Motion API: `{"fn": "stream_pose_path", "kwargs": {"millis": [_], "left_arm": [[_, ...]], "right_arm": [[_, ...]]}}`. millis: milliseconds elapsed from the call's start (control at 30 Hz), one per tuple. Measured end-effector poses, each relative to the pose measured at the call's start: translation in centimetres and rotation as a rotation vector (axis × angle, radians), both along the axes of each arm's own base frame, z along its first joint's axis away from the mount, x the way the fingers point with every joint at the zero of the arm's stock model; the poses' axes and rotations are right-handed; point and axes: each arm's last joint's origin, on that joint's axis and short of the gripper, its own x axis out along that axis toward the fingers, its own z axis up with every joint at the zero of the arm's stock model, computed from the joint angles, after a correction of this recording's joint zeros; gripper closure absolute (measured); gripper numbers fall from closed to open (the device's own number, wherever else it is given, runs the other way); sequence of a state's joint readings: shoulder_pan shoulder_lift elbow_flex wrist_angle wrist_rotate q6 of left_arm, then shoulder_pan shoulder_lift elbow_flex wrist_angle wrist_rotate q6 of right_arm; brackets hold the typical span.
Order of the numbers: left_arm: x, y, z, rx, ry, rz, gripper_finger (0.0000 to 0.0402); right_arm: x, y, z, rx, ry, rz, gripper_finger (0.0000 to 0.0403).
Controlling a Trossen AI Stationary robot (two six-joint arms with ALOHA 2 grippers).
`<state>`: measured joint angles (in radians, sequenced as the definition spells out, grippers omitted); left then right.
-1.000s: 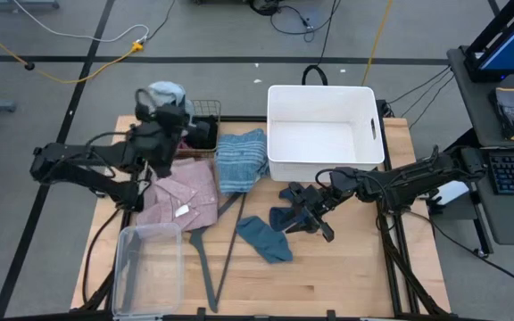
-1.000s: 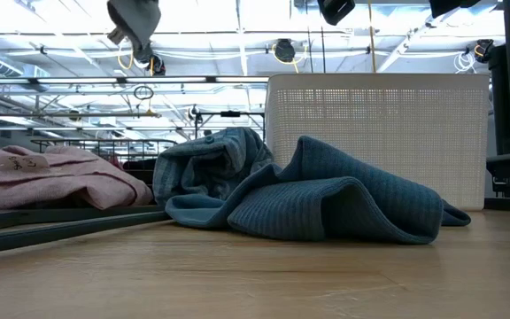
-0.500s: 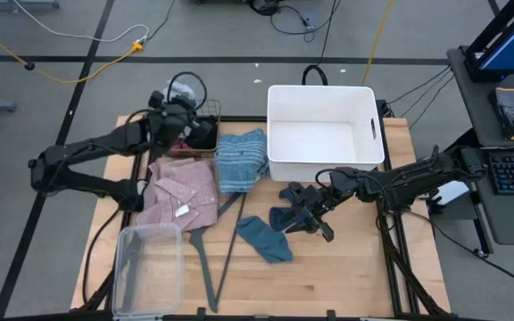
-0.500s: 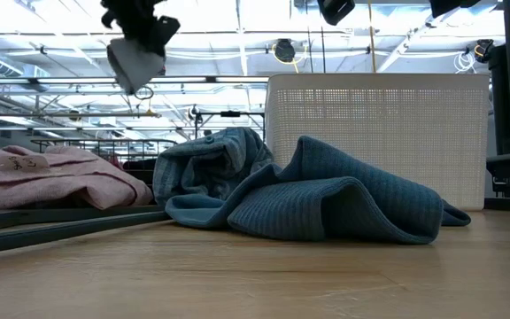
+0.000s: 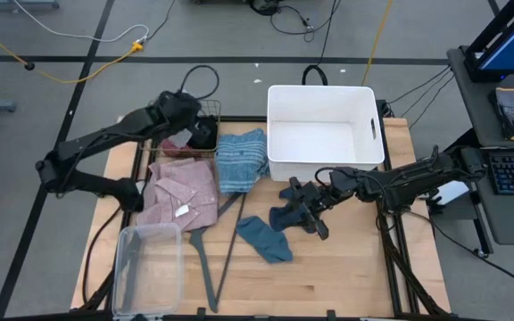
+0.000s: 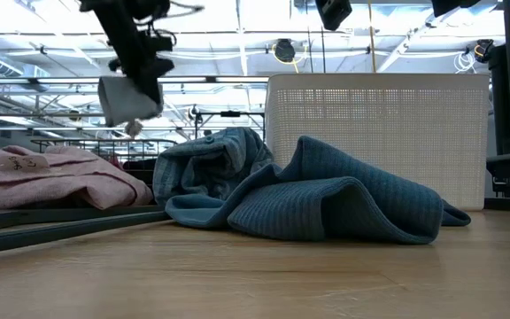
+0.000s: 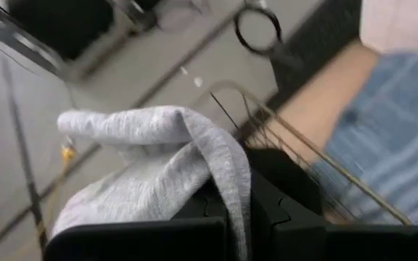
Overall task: Pick & Place Cloths
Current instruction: Put the gray undergarment into the gold wire basket
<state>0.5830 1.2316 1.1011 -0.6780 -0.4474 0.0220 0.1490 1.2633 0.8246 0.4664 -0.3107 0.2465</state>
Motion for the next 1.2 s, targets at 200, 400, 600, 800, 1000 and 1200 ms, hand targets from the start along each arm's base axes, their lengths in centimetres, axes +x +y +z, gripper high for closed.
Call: {"fn": "stream_pose_path", "kwargs": {"millis": [200, 400, 600, 800, 1000, 1200], "left_arm": [[0.4, 1.5, -2.4, -0.161, 0.083, 0.014, 0.0396], [1.4, 3.4, -2.5, -0.222, 0.163, 0.017, 0.0396], [3.2, 5.1, -1.8, -0.216, 0.267, -0.070, 0.0396], [4.7, 6.5, -1.7, -0.175, 0.414, -0.201, 0.0396], [4.0, 7.5, -2.6, -0.285, 0.491, -0.252, 0.0396], [2.1, 7.7, -3.2, -0.417, 0.544, -0.177, 0.0395]], "right_arm": [[0.0, -0.1, 0.0, -0.036, -0.018, -0.003, 0.0273], [0.1, -0.7, 0.0, -0.070, -0.034, -0.023, 0.0273], [0.2, -1.3, 0.0, -0.069, -0.033, -0.042, 0.0273], [0.2, -1.5, 0.0, -0.069, -0.032, -0.052, 0.0273], [0.2, -1.6, 0.0, -0.069, -0.032, -0.054, 0.0273], [0.2, -1.6, 0.0, -0.069, -0.032, -0.054, 0.0273]]}}
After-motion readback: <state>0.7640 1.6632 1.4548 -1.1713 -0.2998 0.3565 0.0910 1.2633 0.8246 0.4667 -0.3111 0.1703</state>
